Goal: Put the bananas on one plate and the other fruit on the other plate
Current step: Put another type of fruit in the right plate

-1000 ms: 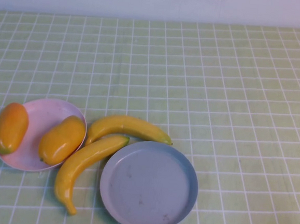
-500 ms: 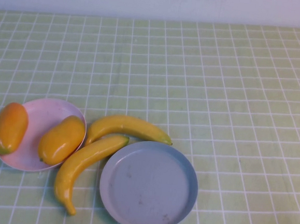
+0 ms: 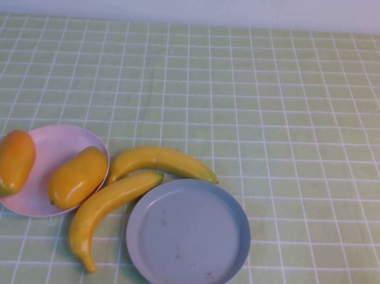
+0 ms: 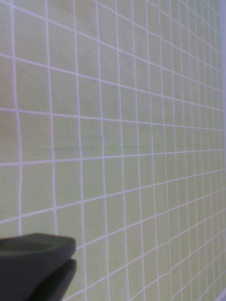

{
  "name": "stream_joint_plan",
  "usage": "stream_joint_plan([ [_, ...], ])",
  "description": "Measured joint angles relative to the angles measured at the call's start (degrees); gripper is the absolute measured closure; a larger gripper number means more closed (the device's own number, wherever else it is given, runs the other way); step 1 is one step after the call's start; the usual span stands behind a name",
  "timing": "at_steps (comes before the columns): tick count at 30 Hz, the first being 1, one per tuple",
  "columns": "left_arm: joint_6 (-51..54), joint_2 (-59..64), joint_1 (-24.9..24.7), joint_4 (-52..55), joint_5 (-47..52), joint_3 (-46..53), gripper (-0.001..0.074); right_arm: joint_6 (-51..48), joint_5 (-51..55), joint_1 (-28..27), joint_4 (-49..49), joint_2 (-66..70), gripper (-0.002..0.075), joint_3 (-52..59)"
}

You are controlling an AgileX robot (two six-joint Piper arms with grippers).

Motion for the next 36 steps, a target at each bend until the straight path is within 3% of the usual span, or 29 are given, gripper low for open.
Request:
stream_joint_plan([
  [12, 0.0, 0.0, 0.0, 0.0, 0.0, 0.0, 0.0734, 0.0, -2.6, 0.0, 1.4, 0.0, 0.0743, 0.0],
  [28, 0.0, 0.0, 0.0, 0.0, 0.0, 0.0, 0.0735, 0.0, -14.0, 0.0, 35.2, 0.0, 0.0743, 0.0],
  [32, 0.0, 0.0, 0.0, 0.0, 0.0, 0.0, 0.0735, 0.0, -8.3, 0.0, 37.6, 1.4, 0.0743, -3.7],
  [36, 0.0, 0.0, 0.0, 0.0, 0.0, 0.0, 0.0735, 0.0, 4.5, 0.0, 34.0, 11.7, 0.0743, -13.9],
])
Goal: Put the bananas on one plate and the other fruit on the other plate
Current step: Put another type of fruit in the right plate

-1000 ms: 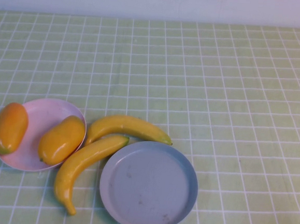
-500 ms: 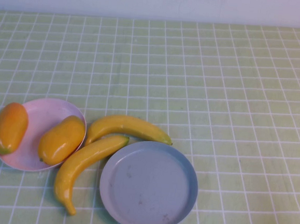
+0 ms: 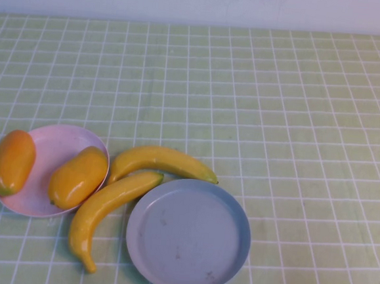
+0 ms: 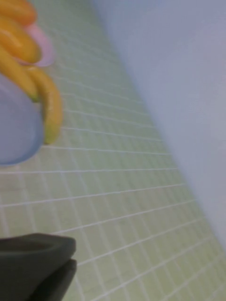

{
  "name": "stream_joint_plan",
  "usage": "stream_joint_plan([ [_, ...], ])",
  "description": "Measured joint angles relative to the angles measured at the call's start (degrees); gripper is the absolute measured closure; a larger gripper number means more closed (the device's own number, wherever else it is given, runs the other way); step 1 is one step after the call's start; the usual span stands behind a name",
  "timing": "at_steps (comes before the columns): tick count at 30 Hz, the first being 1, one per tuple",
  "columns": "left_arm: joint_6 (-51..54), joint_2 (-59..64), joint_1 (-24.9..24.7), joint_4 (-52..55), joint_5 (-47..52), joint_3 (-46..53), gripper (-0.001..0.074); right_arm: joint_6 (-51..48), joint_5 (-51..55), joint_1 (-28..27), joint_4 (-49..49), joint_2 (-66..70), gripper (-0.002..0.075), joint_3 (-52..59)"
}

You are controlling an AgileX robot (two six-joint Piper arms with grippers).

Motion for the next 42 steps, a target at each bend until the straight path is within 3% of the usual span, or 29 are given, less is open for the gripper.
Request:
stream_joint_plan([
  [8, 0.0, 0.0, 0.0, 0.0, 0.0, 0.0, 0.0735, -4.3, 20.4, 0.0, -12.5, 26.7, 0.0743, -19.2],
  [14, 0.0, 0.0, 0.0, 0.0, 0.0, 0.0, 0.0735, -14.0, 25.7, 1.6, -13.8, 41.3, 0.0743, -28.5],
  [24, 0.0, 0.0, 0.0, 0.0, 0.0, 0.0, 0.0735, -17.6, 22.6, 27.7, -20.8, 61.6, 0.0743, -40.6],
  [29, 0.0, 0.0, 0.0, 0.0, 0.0, 0.0, 0.0735, -21.0, 21.7, 35.7, -24.7, 72.5, 0.0721, -50.4],
  [32, 0.0, 0.0, 0.0, 0.0, 0.0, 0.0, 0.0735, -25.7, 21.6, 37.6, -25.2, 78.3, 0.0658, -56.5],
  [38, 0.0, 0.0, 0.0, 0.0, 0.0, 0.0, 0.0735, -32.4, 22.0, 38.2, -25.9, 89.0, 0.0433, -68.8],
  [42, 0.0, 0.0, 0.0, 0.0, 0.0, 0.0, 0.0735, -35.3, 22.6, 38.4, -26.6, 94.5, 0.0333, -75.3],
])
